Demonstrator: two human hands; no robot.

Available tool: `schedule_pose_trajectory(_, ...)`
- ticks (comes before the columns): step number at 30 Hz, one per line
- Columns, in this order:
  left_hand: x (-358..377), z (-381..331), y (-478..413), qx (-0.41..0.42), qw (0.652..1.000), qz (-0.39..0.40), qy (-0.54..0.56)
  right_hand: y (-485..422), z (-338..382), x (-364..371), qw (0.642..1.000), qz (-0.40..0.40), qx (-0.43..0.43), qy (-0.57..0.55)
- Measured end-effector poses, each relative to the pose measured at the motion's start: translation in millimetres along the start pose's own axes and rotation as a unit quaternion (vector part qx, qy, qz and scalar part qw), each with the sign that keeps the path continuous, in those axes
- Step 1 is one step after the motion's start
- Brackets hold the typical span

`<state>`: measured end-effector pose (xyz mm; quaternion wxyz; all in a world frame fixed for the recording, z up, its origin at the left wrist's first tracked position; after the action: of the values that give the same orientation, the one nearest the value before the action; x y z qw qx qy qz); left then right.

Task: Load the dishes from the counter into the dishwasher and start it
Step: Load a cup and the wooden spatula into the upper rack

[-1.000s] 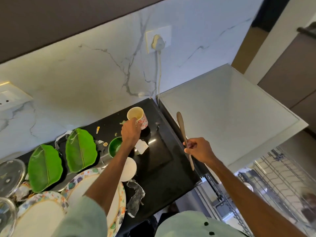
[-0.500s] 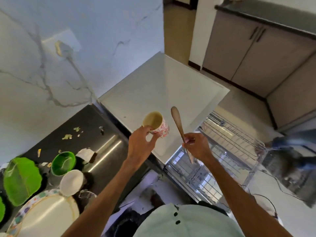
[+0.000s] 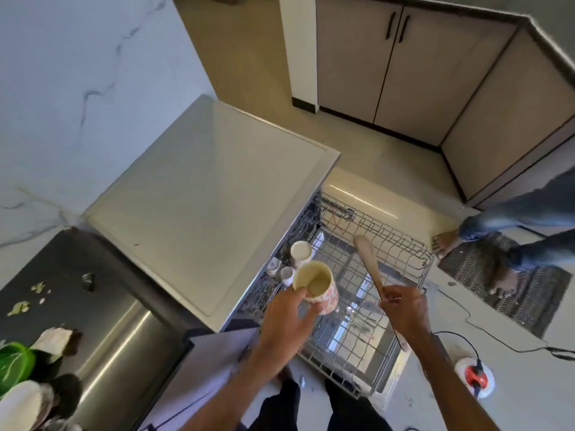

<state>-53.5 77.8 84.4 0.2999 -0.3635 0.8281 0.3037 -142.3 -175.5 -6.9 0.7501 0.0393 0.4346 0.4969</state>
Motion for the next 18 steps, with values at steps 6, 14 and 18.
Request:
schedule_pose_trajectory(6, 48, 34, -33, -0.036, 0.999, -0.006, 0.017, -68, -63, 39, 0.993, 0.041, 0.036, 0.106)
schedule_pose_trajectory(14, 86, 96, -69, -0.074, 0.995, -0.011, 0.06, -142, -91, 127, 0.985, 0.055, 0.005, 0.166)
schedule_pose_trajectory(18, 97, 109, -80, -0.083, 0.995, -0.008, 0.063, -154, -88, 139, 0.981, 0.047, -0.008, 0.188)
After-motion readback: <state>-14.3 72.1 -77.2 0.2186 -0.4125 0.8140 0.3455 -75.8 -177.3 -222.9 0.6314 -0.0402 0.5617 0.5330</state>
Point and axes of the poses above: each hand's wrist, its own y-axis away from the middle knuckle, its own x-axis out of the palm, z = x × y, the point moved 1 cm from there along -y, towards the middle knuckle, and after that the axes turned 9 degrees about z, right-handed, at the moved point
